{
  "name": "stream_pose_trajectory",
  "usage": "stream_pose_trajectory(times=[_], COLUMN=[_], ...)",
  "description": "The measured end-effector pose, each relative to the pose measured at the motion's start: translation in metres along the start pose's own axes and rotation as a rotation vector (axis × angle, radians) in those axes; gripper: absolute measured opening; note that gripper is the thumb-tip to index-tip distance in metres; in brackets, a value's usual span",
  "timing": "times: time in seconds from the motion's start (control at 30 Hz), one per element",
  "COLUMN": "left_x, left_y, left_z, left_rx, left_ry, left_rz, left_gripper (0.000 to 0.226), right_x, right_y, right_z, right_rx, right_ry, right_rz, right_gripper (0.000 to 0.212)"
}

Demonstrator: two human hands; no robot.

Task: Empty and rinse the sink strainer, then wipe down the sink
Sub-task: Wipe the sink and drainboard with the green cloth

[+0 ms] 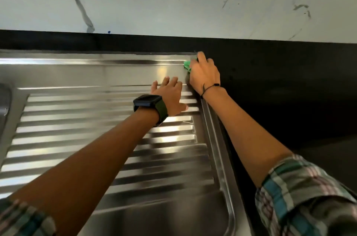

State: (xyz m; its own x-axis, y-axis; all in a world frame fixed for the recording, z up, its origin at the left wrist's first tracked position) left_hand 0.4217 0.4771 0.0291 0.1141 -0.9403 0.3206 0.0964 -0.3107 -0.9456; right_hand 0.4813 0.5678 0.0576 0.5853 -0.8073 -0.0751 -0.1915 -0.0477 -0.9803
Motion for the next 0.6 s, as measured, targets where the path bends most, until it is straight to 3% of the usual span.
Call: stream_pose_trajectory(times=[0.27, 0.5, 0.6], left_x=[0.001, 0.043, 0.067], left_y=[0.006, -0.004, 0.004], left_z=[0.001, 0.007, 0.018], left_rx=[0.009, 0.071, 0.114], left_ry=[-0.013, -0.024, 0.001], left_rz=[-0.012, 0.144, 0.119], left_gripper=[0.072, 0.048, 0.051], right_x=[-0.016, 0.052, 0.103], right_y=[-0.006, -0.012, -0.013], right_z=[-0.002, -0.006, -0.009], right_rx=[0.020, 0.033, 0.048], right_ry=[-0.149, -0.026, 0.018], right_rz=[-0.123, -0.113, -0.116], right_gripper=[0.031, 0.030, 0.035])
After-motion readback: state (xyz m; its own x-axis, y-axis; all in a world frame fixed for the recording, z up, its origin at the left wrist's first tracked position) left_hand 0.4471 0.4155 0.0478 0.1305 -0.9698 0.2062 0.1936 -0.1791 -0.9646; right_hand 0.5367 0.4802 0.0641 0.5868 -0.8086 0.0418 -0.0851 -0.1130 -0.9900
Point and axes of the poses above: each hand's wrist, its own x-axis away from the middle knuckle, its own y-axis out of the palm, z = x × y, the point moved 6 cm from there along -x, towards the middle knuckle, and after that the axes turned 12 degrees about -x, right-handed, at the moved point
